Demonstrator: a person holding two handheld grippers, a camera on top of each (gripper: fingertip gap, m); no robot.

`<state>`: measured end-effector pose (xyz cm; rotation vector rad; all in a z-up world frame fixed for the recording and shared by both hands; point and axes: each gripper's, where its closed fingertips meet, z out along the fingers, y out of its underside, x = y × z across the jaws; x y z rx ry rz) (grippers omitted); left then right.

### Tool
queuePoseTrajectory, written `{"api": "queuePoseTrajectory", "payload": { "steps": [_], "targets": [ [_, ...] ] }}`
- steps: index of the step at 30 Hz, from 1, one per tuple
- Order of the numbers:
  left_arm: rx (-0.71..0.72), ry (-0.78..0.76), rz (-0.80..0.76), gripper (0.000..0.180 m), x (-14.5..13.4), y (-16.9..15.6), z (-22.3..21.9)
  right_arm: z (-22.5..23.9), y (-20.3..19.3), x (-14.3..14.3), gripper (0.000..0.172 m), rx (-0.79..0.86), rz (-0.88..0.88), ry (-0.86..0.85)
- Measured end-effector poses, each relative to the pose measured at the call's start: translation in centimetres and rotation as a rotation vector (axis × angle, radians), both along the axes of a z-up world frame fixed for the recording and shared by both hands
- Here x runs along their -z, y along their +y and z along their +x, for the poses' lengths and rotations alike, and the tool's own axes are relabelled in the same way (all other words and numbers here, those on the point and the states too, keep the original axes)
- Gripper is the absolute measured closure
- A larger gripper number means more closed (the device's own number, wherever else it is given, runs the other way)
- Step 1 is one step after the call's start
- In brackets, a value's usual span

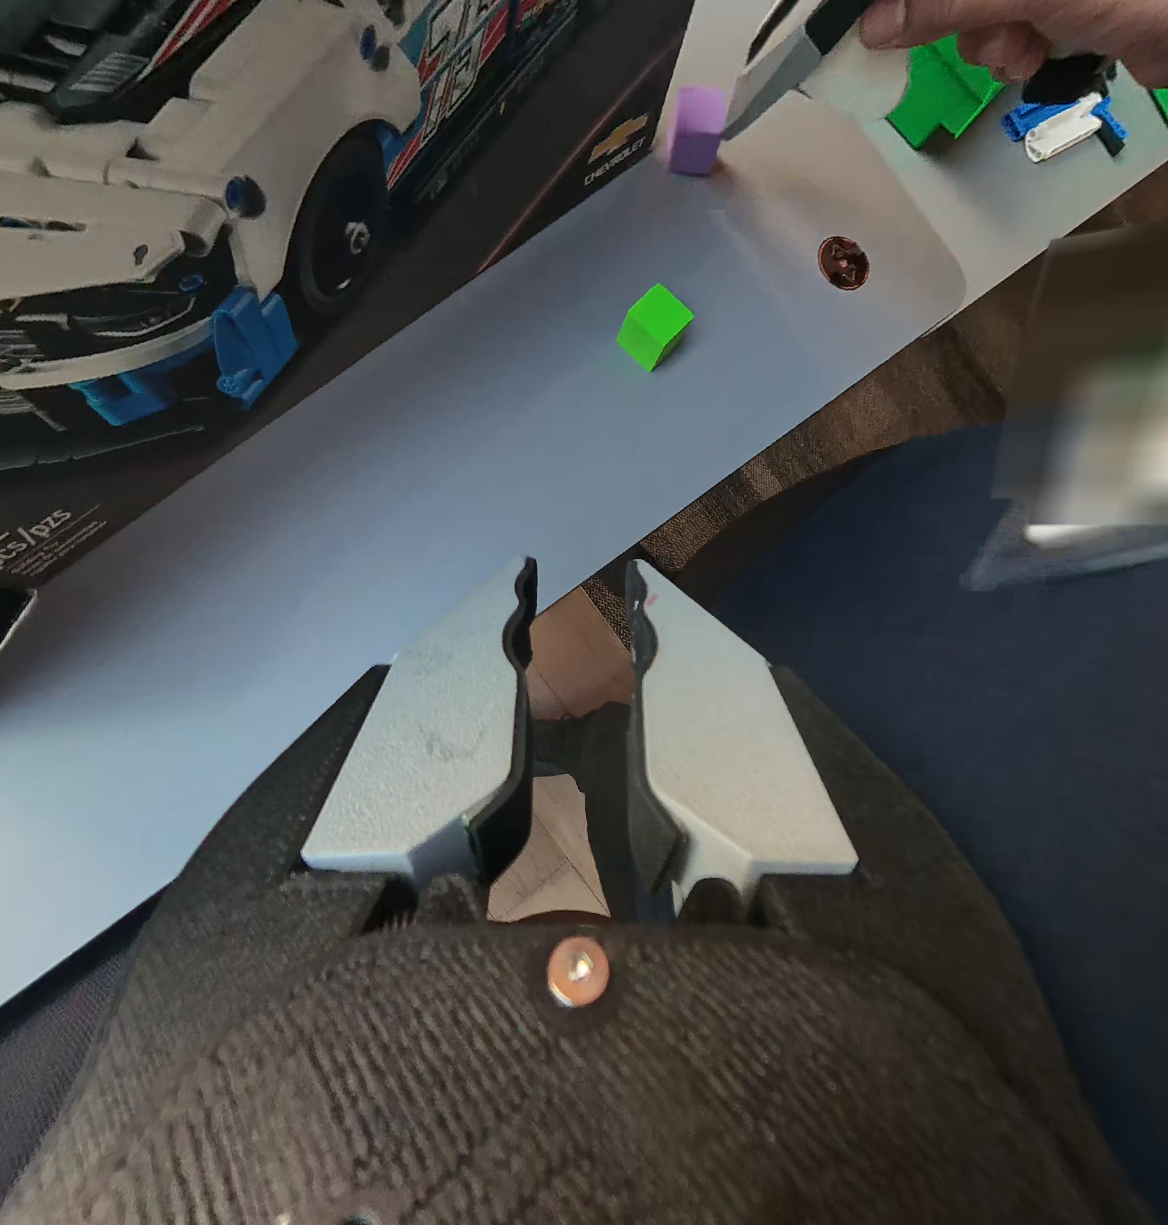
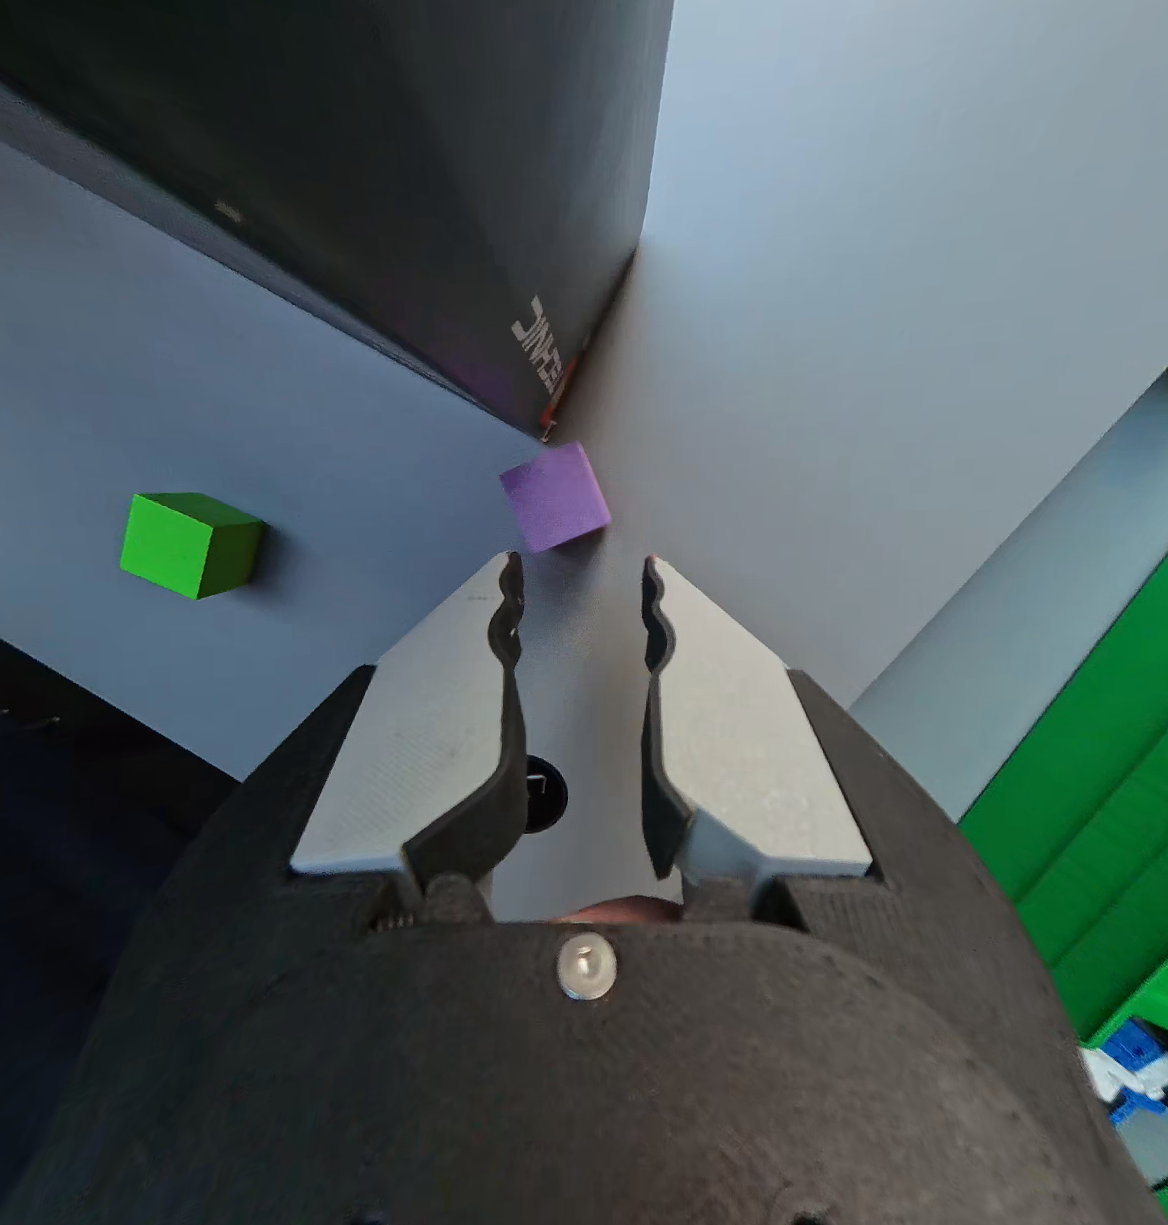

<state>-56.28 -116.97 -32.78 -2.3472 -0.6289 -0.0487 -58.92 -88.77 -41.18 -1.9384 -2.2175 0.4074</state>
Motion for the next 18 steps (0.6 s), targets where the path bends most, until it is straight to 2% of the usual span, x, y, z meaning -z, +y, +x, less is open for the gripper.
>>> {"api": "queuePoseTrajectory", "payload": {
  "steps": [4,9,13,16,18],
  "targets": [
    [-0.05,0.001,-0.02,0.156,0.3,-0.8,-0.5,-0.2,0.2,-0.7,0.135,-0.02,-0.034,0.05],
    [-0.1,-0.018,-0.032,0.157,0.1,-0.1,-0.5,-0.3,1.2,-2.1,0.133,0.026,-0.168,0.135],
    [-0.058,-0.002,-0.106,0.157,1.0,1.0,-0.6,0.0,1.7,-2.5,0.135,0.095,-0.296,0.22],
    [-0.009,0.014,-0.183,0.156,1.6,1.4,-0.8,1.2,1.6,-1.5,0.135,0.101,-0.306,0.229],
    [-0.003,0.019,-0.18,0.157,1.3,2.0,-1.0,1.9,1.3,-1.2,0.136,0.109,-0.318,0.243]
  ]
}}
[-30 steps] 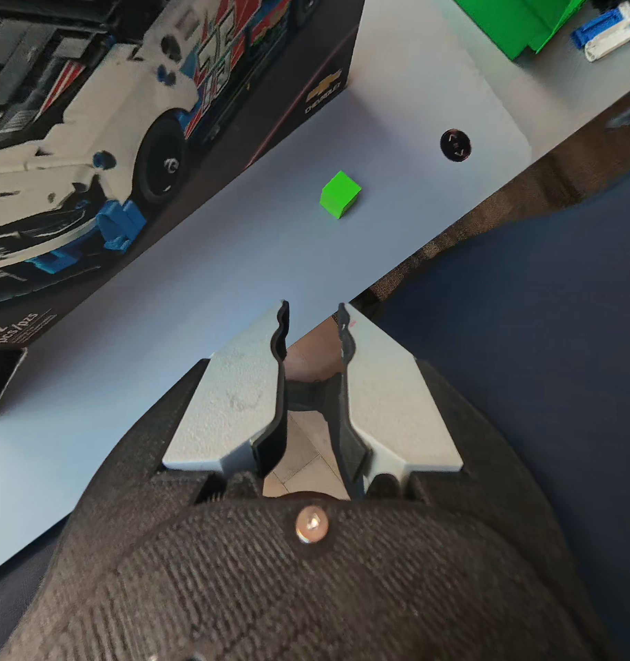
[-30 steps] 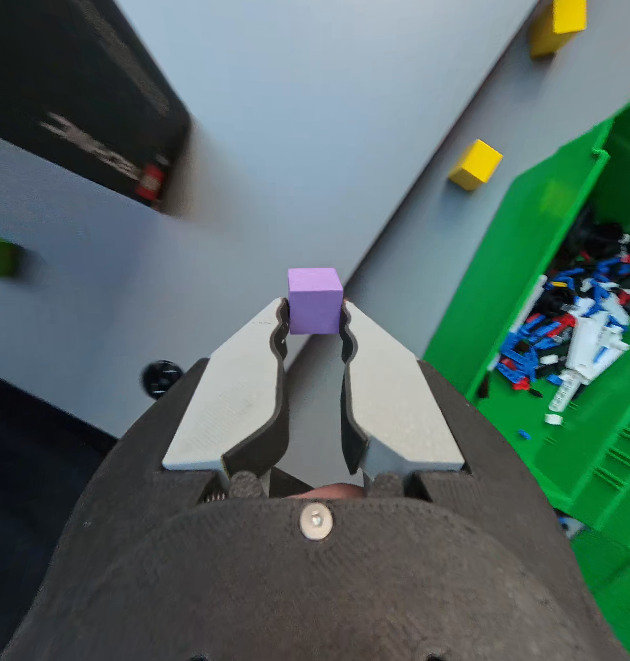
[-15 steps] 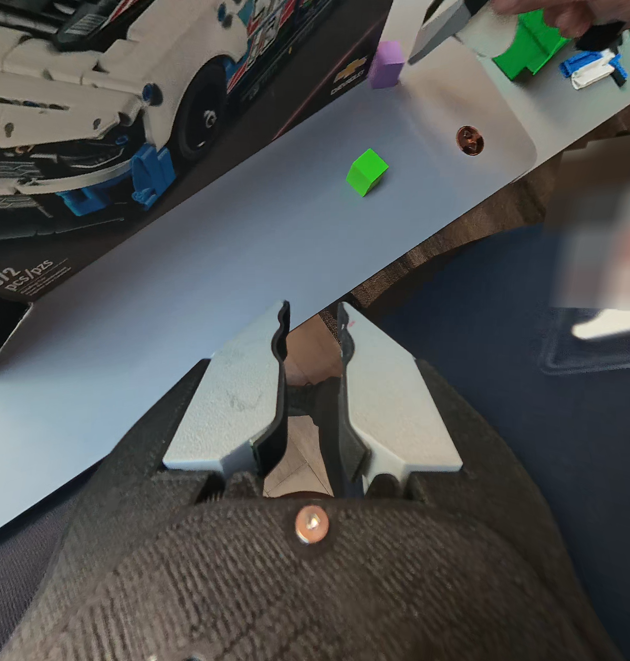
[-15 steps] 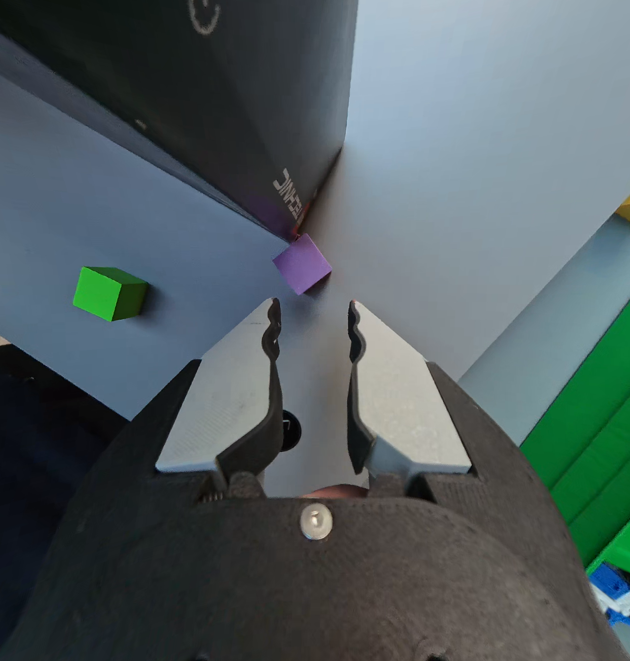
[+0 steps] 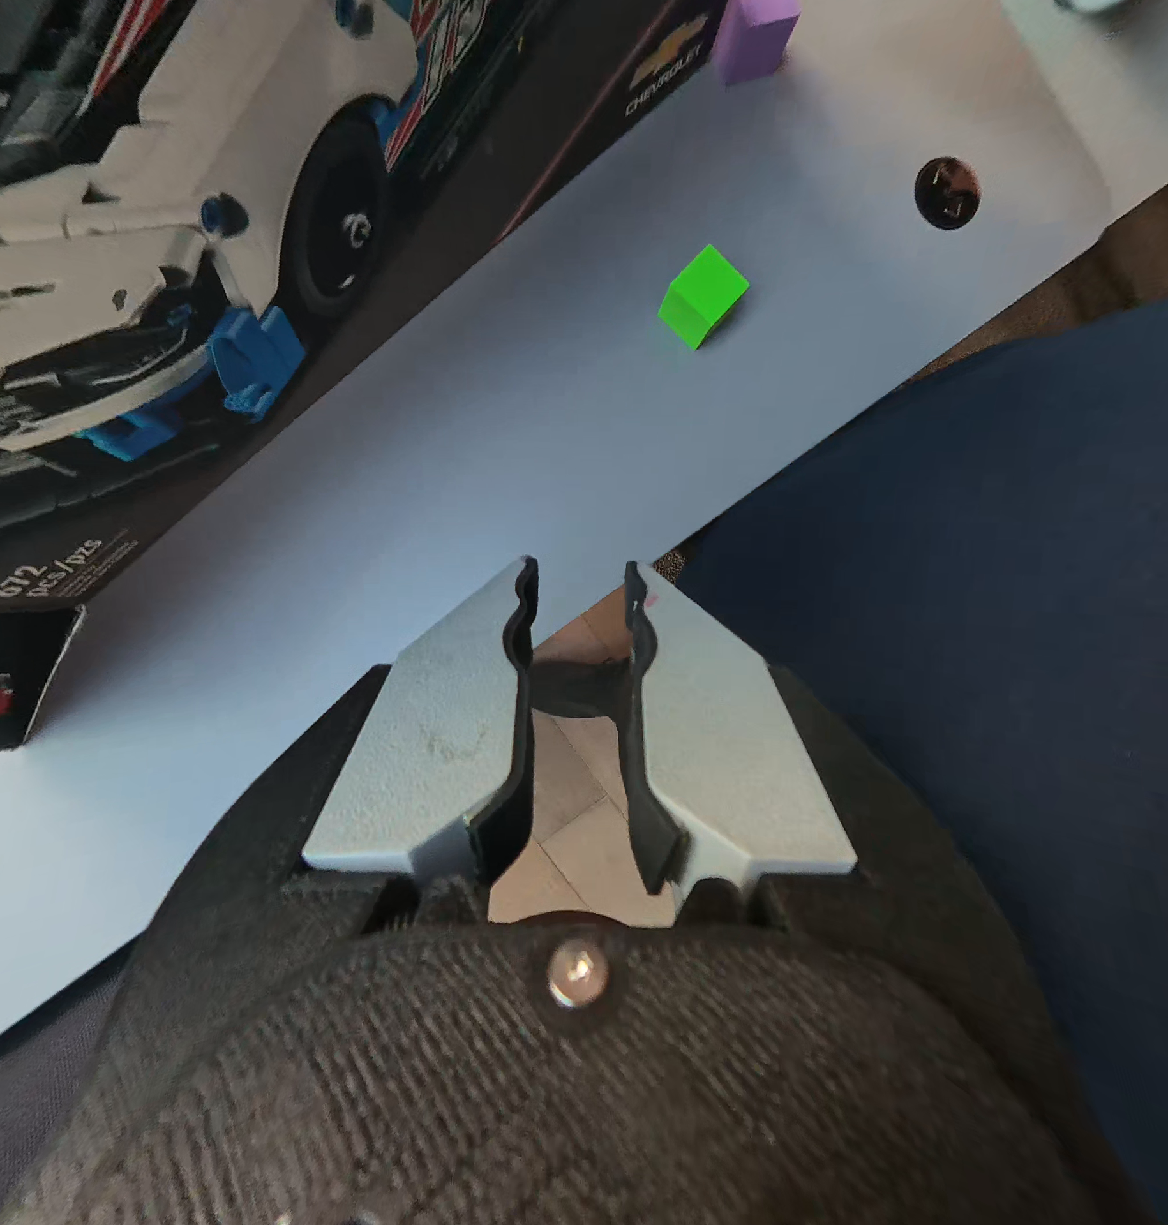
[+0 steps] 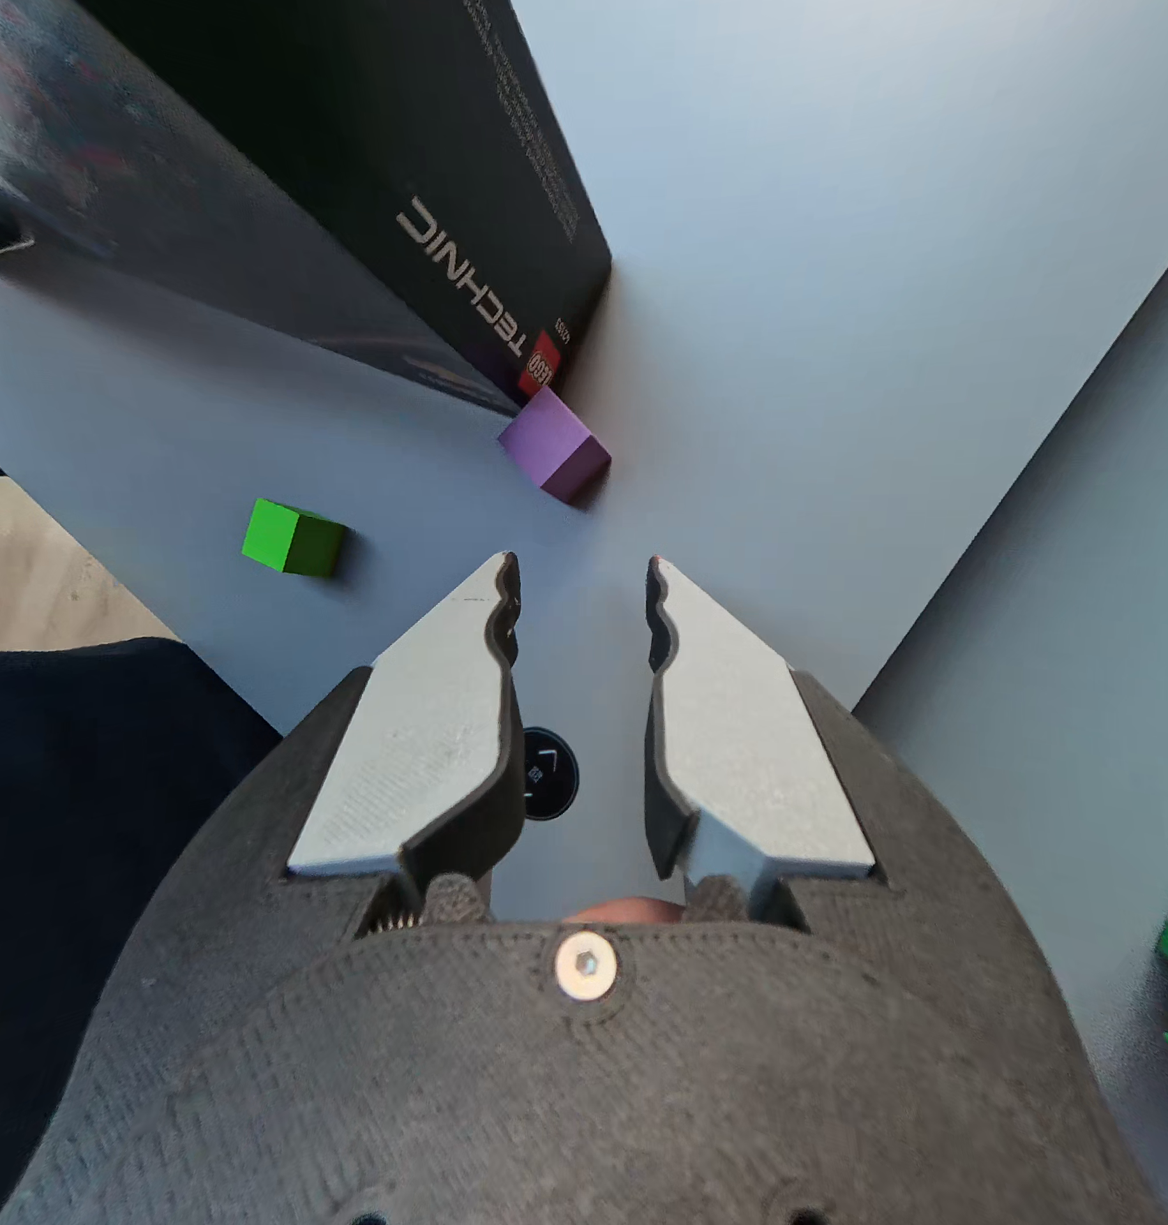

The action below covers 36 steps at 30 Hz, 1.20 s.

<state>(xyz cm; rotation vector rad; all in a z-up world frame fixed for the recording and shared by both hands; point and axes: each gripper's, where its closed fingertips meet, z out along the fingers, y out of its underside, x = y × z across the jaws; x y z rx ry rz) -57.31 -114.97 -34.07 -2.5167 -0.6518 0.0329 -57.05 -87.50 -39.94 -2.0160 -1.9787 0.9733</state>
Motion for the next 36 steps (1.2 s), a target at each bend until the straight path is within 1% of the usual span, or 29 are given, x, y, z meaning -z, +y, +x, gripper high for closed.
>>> {"api": "queuePoseTrajectory", "payload": {
  "steps": [7,13,18,29,36],
  "targets": [
    [0.052,-0.009,-0.01,0.157,-0.1,1.7,0.5,1.7,-0.4,-0.3,0.134,-0.004,0.004,0.061],
    [0.08,-0.012,0.003,0.157,-0.1,2.7,0.5,2.1,1.7,-0.9,0.135,0.037,0.047,0.081],
    [0.082,-0.013,0.01,0.157,-0.1,2.5,0.1,2.4,2.8,-0.9,0.137,0.071,0.058,0.068],
    [0.062,-0.04,0.049,0.157,0.2,2.1,-0.6,2.9,0.6,-0.7,0.14,0.034,0.065,0.034],
    [0.053,-0.06,0.062,0.156,0.3,1.8,-0.8,2.8,0.5,-0.9,0.14,0.024,0.082,0.023]
  ]
}}
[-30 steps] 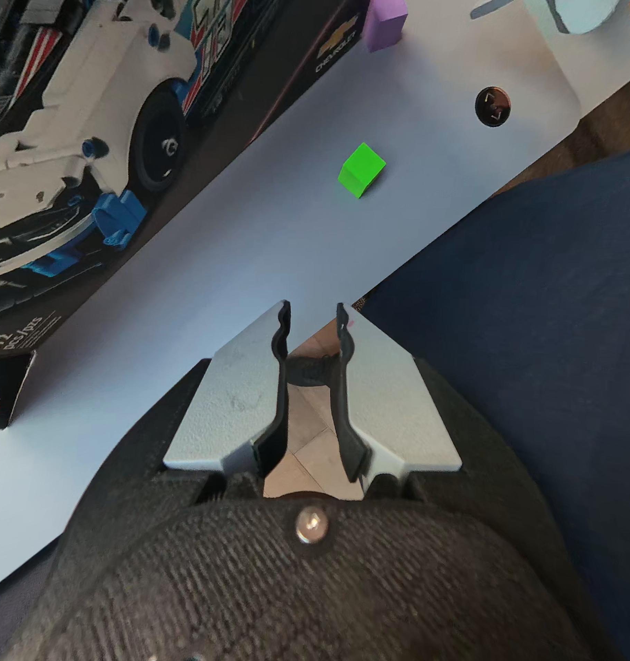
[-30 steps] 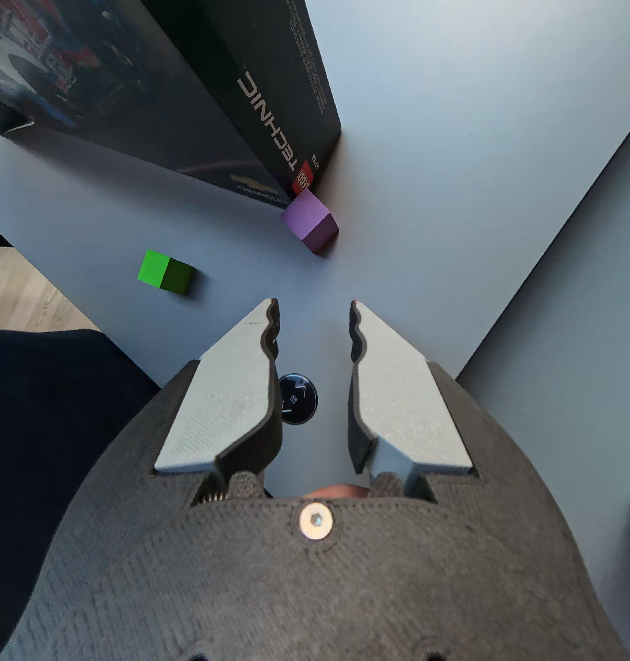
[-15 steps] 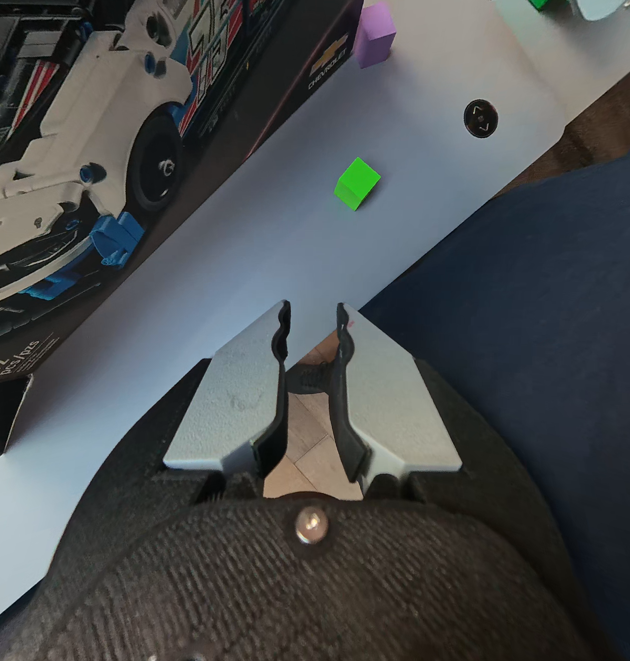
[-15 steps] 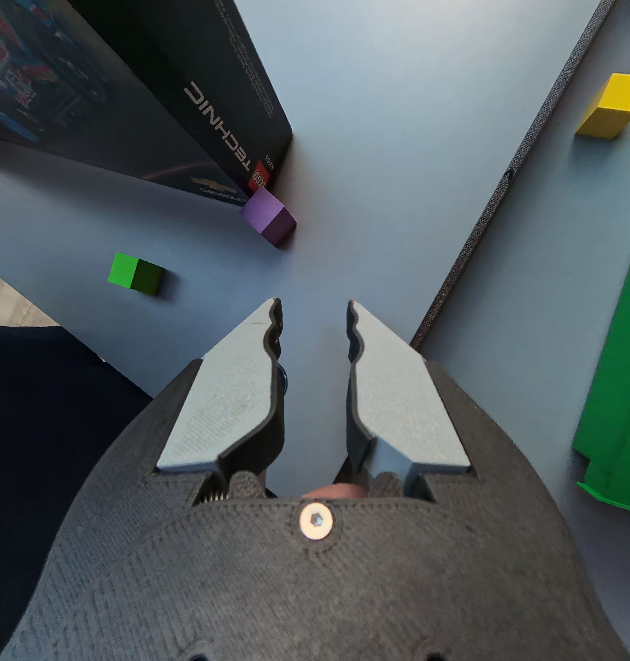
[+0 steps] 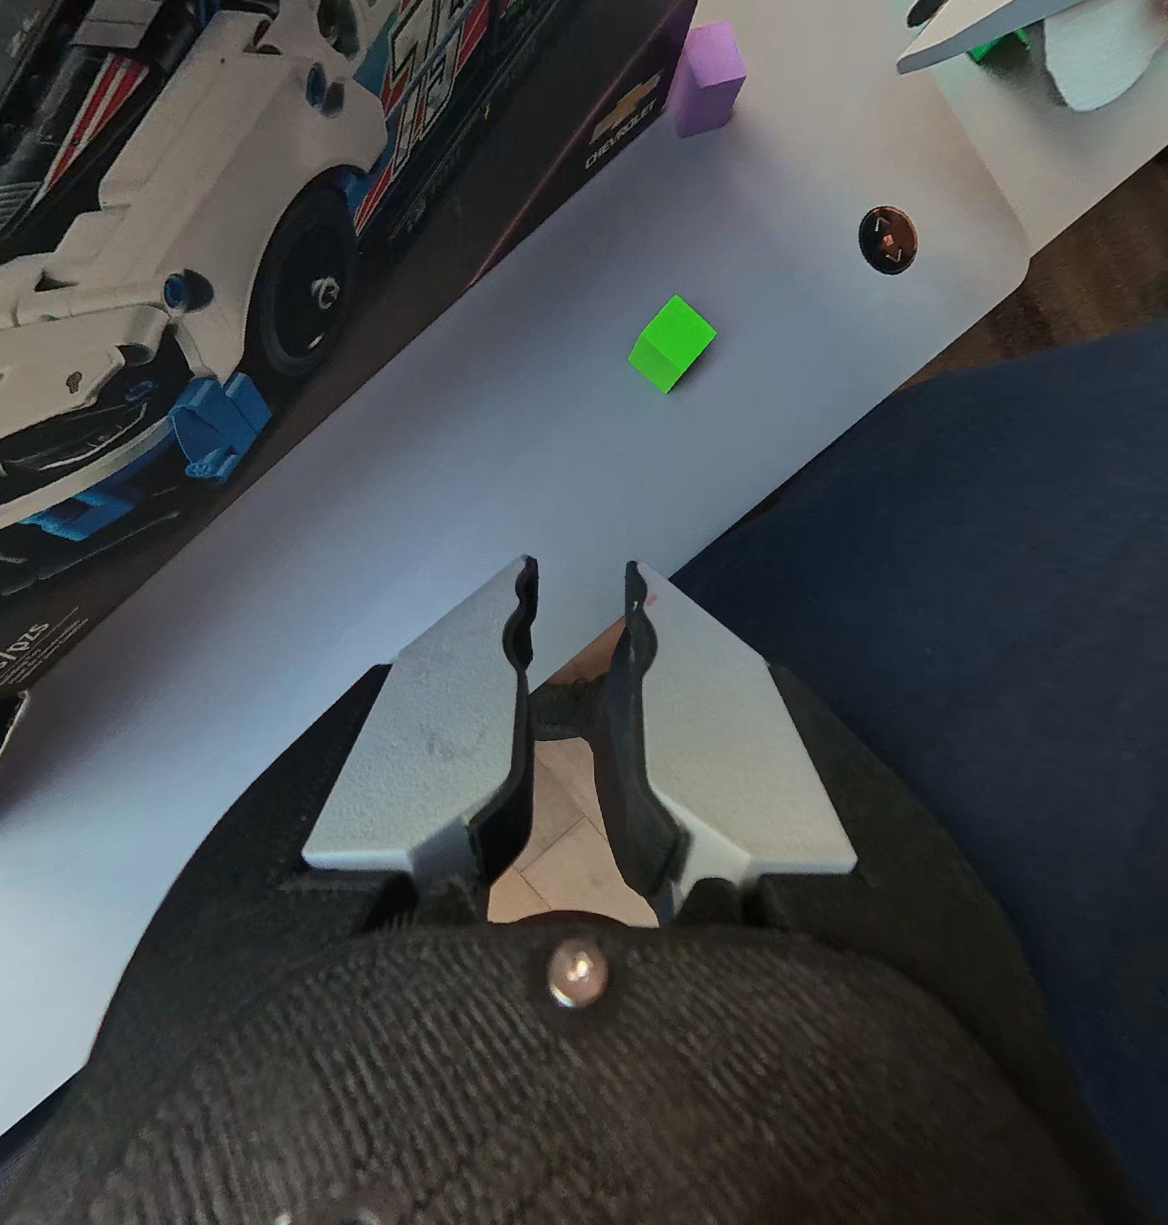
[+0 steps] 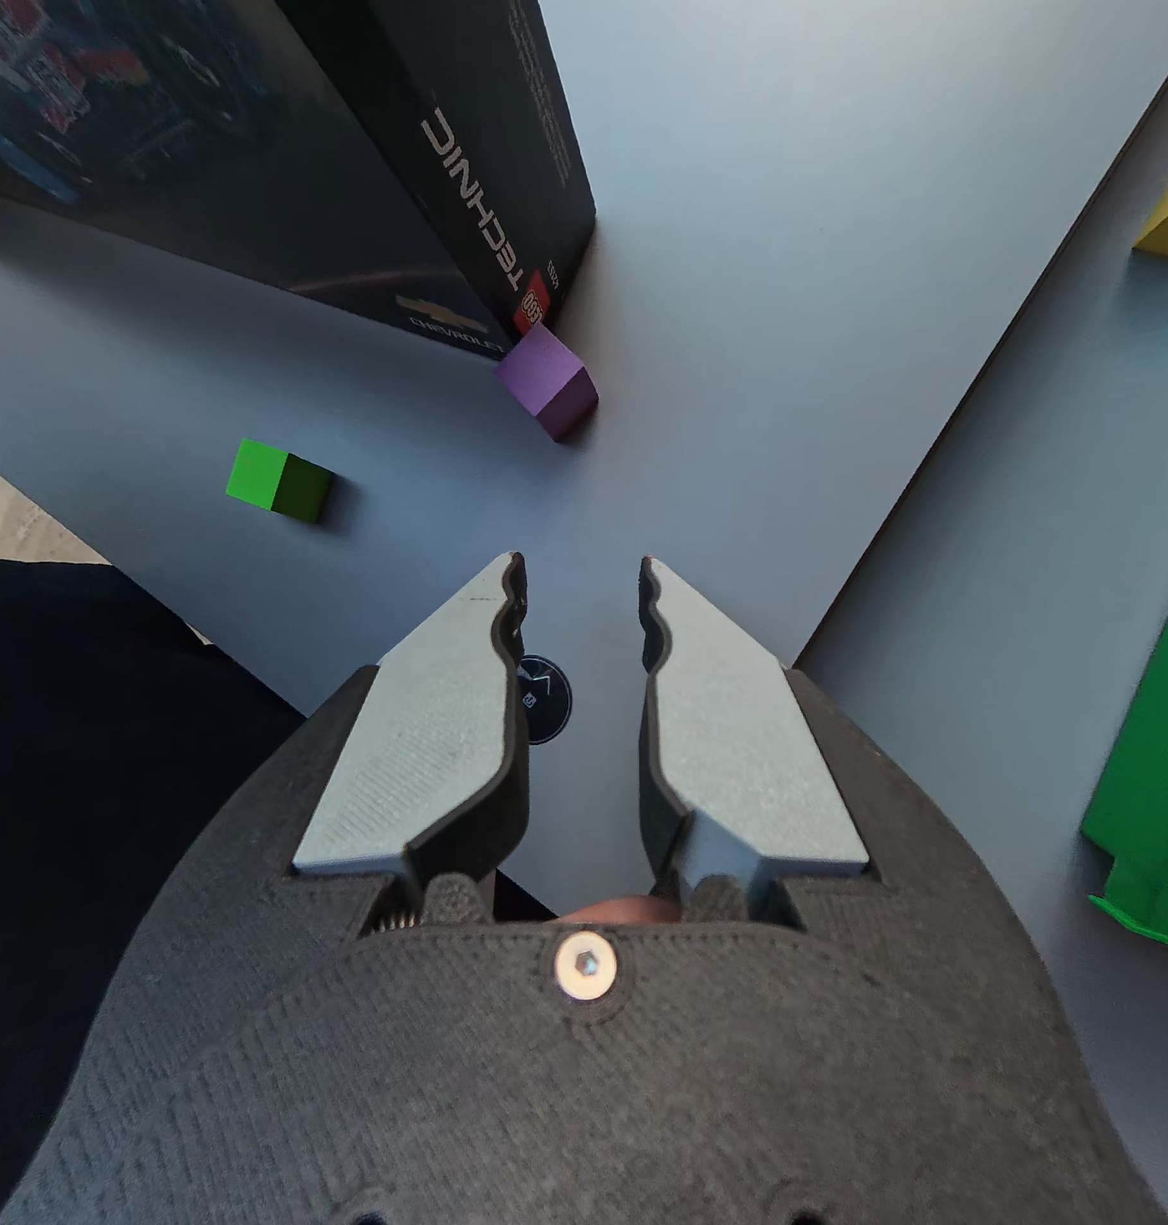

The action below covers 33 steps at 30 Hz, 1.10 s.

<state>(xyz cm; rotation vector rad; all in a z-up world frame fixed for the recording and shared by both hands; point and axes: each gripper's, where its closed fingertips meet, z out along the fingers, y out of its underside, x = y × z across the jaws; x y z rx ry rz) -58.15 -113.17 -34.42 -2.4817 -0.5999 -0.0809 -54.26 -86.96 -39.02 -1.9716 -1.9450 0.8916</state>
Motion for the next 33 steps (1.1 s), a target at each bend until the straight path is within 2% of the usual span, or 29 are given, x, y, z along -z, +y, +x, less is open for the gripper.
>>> {"api": "queuePoseTrajectory", "payload": {
  "steps": [33],
  "targets": [
    [-0.021,-0.028,0.031,0.156,0.2,0.0,0.3,0.2,0.3,-1.4,0.146,-0.028,0.033,0.026]
  ]
}}
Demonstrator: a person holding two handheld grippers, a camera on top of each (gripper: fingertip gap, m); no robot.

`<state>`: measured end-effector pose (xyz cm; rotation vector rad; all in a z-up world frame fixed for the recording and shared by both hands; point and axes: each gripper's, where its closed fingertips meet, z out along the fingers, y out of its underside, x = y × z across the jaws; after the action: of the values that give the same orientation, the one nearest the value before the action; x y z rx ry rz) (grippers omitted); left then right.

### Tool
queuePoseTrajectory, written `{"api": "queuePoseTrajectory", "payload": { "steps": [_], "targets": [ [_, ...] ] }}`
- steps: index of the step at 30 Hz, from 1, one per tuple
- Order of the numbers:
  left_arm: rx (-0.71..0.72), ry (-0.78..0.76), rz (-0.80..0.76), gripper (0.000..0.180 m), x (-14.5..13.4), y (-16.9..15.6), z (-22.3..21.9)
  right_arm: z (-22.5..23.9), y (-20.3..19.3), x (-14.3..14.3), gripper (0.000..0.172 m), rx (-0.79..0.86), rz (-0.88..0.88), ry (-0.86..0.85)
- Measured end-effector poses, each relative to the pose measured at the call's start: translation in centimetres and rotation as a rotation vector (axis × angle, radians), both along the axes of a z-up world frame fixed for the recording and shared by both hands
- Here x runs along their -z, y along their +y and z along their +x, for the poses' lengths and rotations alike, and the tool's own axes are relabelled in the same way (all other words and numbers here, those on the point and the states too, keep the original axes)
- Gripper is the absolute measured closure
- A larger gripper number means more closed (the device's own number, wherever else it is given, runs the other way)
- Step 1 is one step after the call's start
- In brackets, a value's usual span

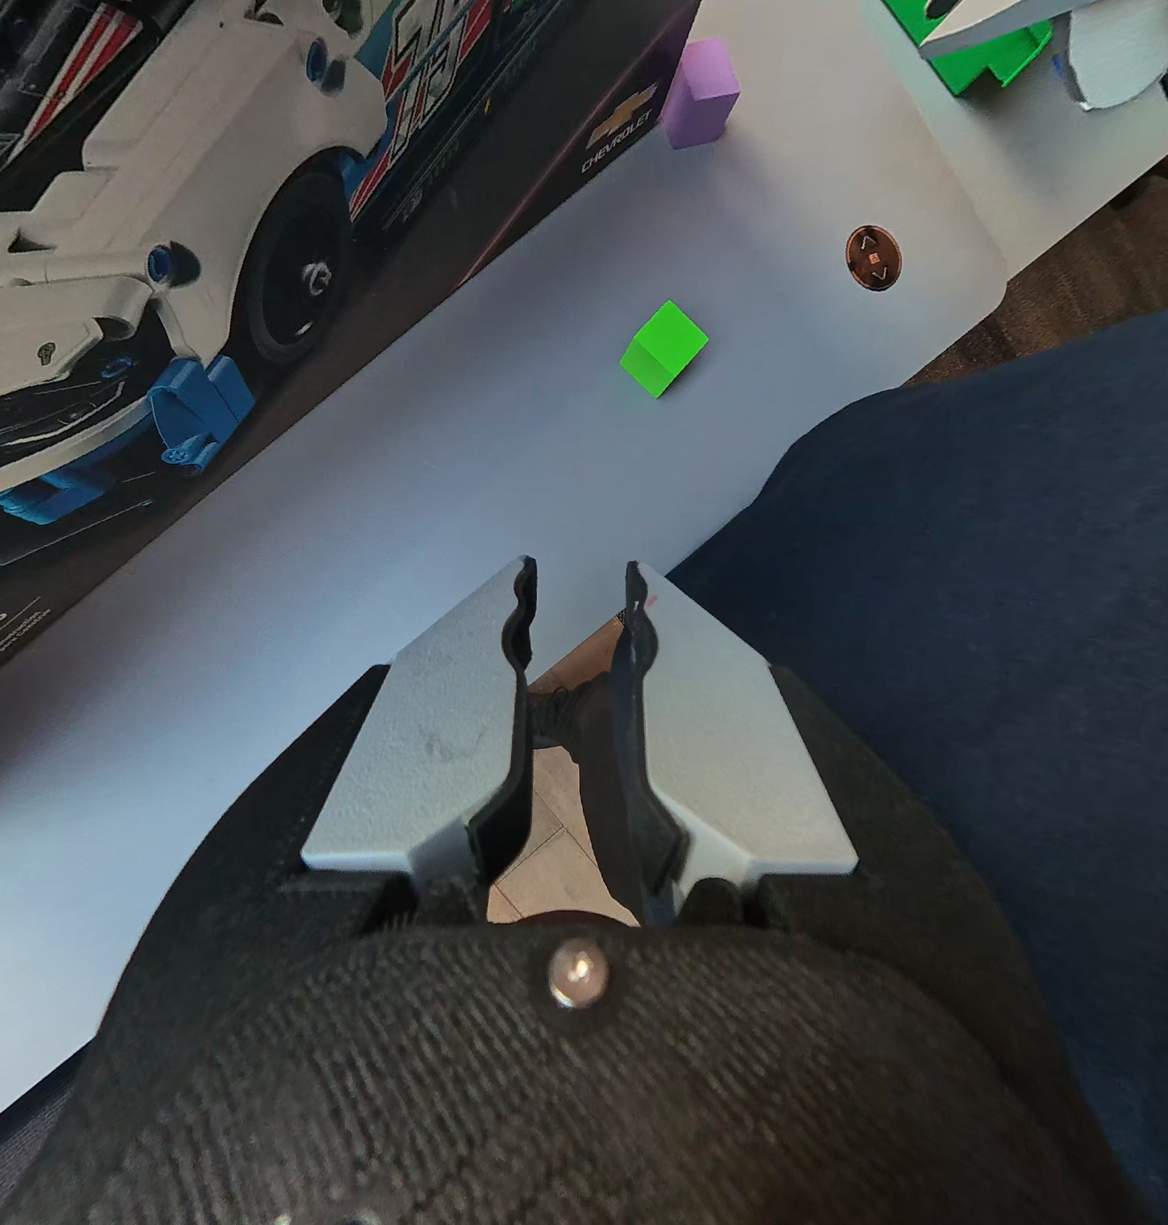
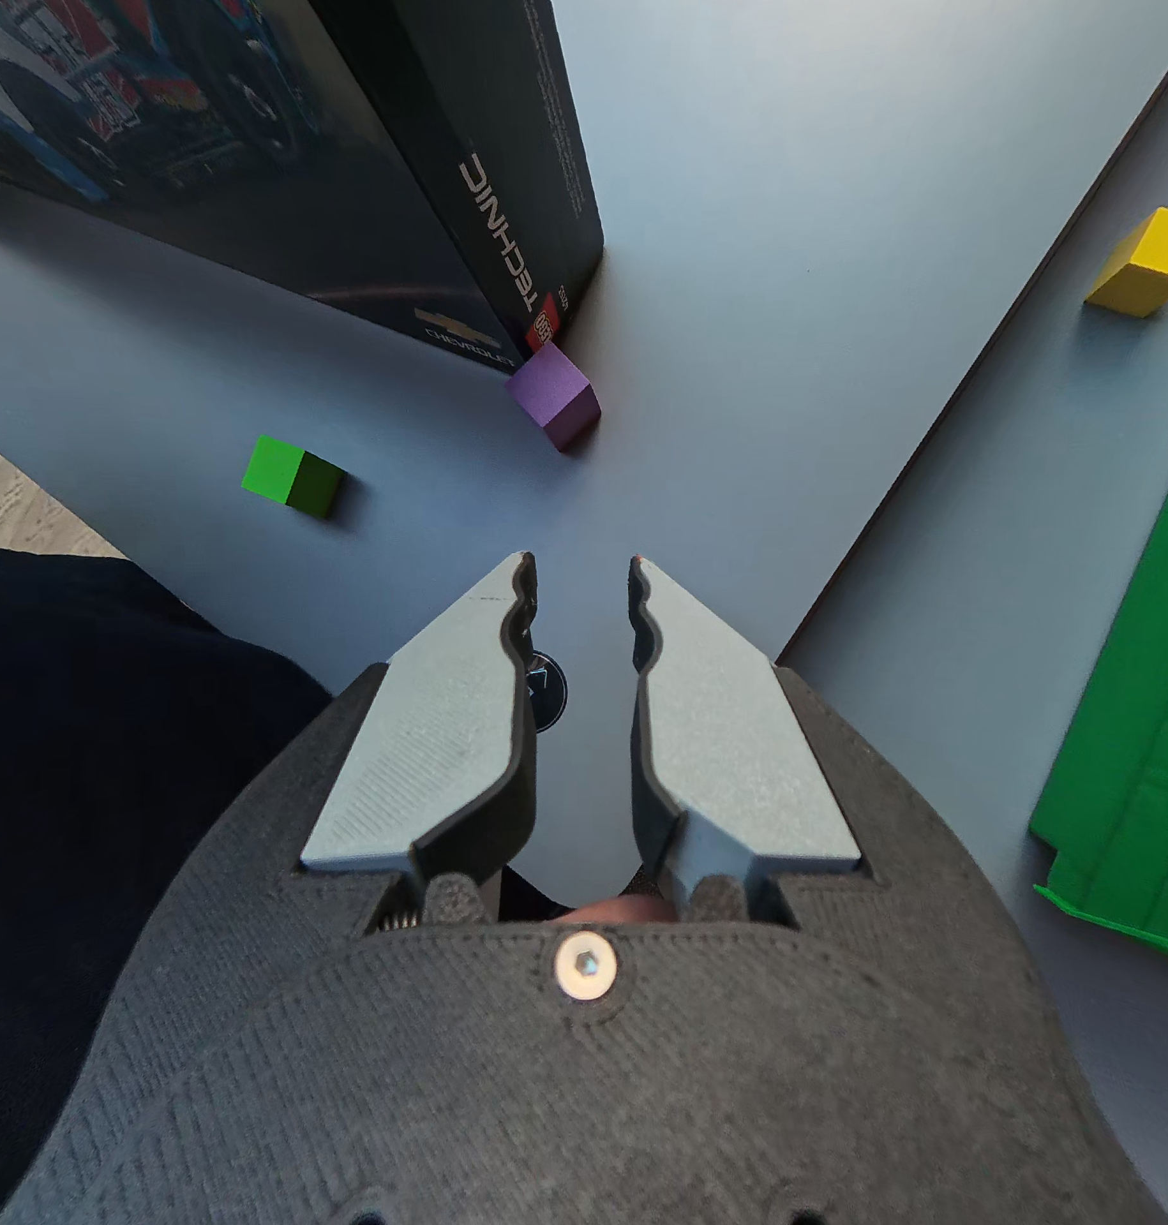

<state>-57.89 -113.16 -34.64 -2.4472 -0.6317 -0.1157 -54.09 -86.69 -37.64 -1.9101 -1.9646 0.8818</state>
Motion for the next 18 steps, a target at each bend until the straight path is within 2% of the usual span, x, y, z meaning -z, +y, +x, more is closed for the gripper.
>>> {"api": "queuePoseTrajectory", "payload": {
  "steps": [18],
  "targets": [
    [-0.021,-0.003,0.021,0.156,0.26,-0.41,-0.6,-0.14,0.15,-0.35,0.148,-0.013,0.038,-0.007]
  ]
}}
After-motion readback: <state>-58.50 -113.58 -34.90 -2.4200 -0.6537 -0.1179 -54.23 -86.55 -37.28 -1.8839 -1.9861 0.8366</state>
